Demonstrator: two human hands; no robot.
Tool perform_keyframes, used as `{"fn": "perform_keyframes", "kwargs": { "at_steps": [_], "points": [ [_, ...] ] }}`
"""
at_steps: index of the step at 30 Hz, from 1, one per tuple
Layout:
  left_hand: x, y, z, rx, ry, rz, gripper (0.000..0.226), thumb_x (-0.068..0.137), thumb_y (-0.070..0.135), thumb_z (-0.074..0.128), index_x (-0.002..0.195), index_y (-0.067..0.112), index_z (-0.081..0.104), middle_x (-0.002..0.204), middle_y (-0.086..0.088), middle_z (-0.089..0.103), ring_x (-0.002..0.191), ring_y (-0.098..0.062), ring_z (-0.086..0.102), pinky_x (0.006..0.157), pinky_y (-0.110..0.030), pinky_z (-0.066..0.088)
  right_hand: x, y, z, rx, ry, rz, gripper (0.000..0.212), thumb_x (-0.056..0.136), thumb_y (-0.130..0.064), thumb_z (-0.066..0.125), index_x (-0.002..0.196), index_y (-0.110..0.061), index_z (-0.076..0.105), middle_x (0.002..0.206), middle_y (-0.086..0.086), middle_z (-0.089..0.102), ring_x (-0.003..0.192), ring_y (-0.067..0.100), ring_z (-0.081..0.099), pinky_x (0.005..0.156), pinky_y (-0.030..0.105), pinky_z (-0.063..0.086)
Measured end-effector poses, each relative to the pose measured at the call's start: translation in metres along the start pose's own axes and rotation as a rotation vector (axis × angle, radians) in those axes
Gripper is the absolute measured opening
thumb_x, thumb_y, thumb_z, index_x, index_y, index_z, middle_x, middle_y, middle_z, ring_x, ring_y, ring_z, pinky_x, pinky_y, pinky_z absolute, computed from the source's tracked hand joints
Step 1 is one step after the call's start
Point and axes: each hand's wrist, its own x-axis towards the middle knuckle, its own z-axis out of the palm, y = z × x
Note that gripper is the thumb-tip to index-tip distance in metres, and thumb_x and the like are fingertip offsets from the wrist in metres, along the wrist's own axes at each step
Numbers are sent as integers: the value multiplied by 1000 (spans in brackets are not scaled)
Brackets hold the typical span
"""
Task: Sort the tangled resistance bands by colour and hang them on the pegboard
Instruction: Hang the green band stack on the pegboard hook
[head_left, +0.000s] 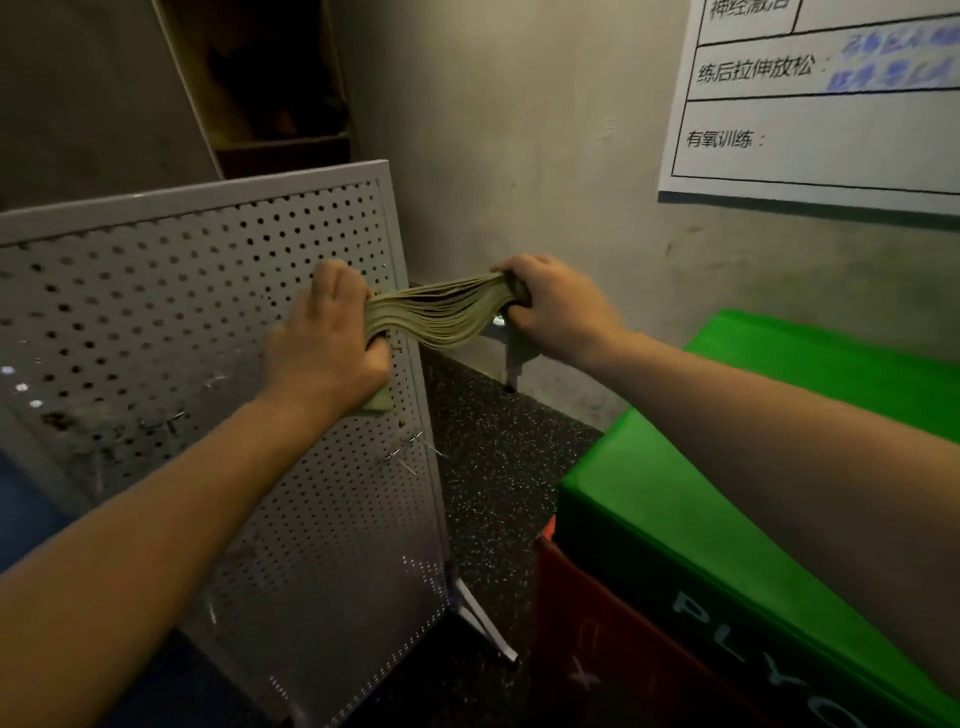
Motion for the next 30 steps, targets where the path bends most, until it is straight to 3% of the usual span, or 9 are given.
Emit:
{"fn": "perform_keyframes", "kwargs": {
  "at_steps": [4, 8, 10, 13, 18, 23, 26, 30],
  "points": [
    [11, -22, 18, 55, 10, -80, 37, 82, 23, 62, 109, 8, 42, 115, -13, 37, 93, -29, 40, 59, -38, 32, 51, 0, 25, 20, -2, -75, 44, 90, -19, 61, 133, -23, 54, 123, 6, 59, 103, 27, 61, 89, 39, 52],
    [17, -35, 32, 64, 73, -147, 34, 82, 20, 62, 108, 6, 44, 111, -14, 41, 90, -23, 34, 59, -35, 29, 78, 1, 57, 67, 2, -140, 45, 90, -19, 62, 134, -22, 53, 127, 3, 57, 105, 23, 61, 87, 29, 49],
    [18, -39, 39, 50, 97, -170, 33, 81, 18, 62, 106, 6, 44, 108, -13, 41, 89, -22, 34, 57, -35, 31, 82, 3, 73, 121, 7, -145, 44, 91, -19, 61, 134, -21, 52, 129, 2, 56, 106, 21, 60, 90, 32, 52],
    [10, -42, 54, 65, 92, -176, 33, 79, 17, 62, 103, 6, 43, 106, -13, 41, 89, -27, 41, 54, -35, 33, 79, 8, 97, 173, -21, -126, 45, 90, -17, 59, 135, -23, 50, 131, 0, 55, 108, 19, 59, 94, 37, 53],
    [-7, -43, 72, 92, 49, -179, 34, 77, 18, 62, 103, 6, 44, 104, -12, 42, 89, -25, 41, 51, -32, 31, 63, 19, 123, 234, -70, -93, 47, 89, -11, 58, 133, -22, 51, 133, 0, 52, 110, 16, 55, 97, 34, 48],
    [-10, -38, 80, 48, 27, -178, 50, 77, 19, 66, 111, 19, 29, 107, -9, 41, 91, -22, 42, 50, -28, 29, 50, 16, 140, 308, -121, -55, 51, 87, -9, 60, 133, -26, 45, 128, 0, 53, 101, 15, 55, 92, 34, 49],
    [-10, -32, 83, 41, 1, -155, 60, 78, 20, 70, 120, 22, 26, 112, -9, 43, 96, -24, 48, 50, -28, 36, 44, 12, 147, 376, -128, -12, 57, 86, -11, 63, 136, -28, 40, 130, 1, 52, 105, 18, 57, 93, 37, 50],
    [-11, -32, 84, 51, 1, -140, 64, 79, 24, 71, 126, 22, 27, 114, -10, 43, 100, -25, 49, 50, -26, 35, 38, 2, 158, 525, -105, 72, 62, 85, -19, 68, 137, -31, 36, 130, -1, 55, 113, 17, 57, 98, 42, 51]
  ]
}}
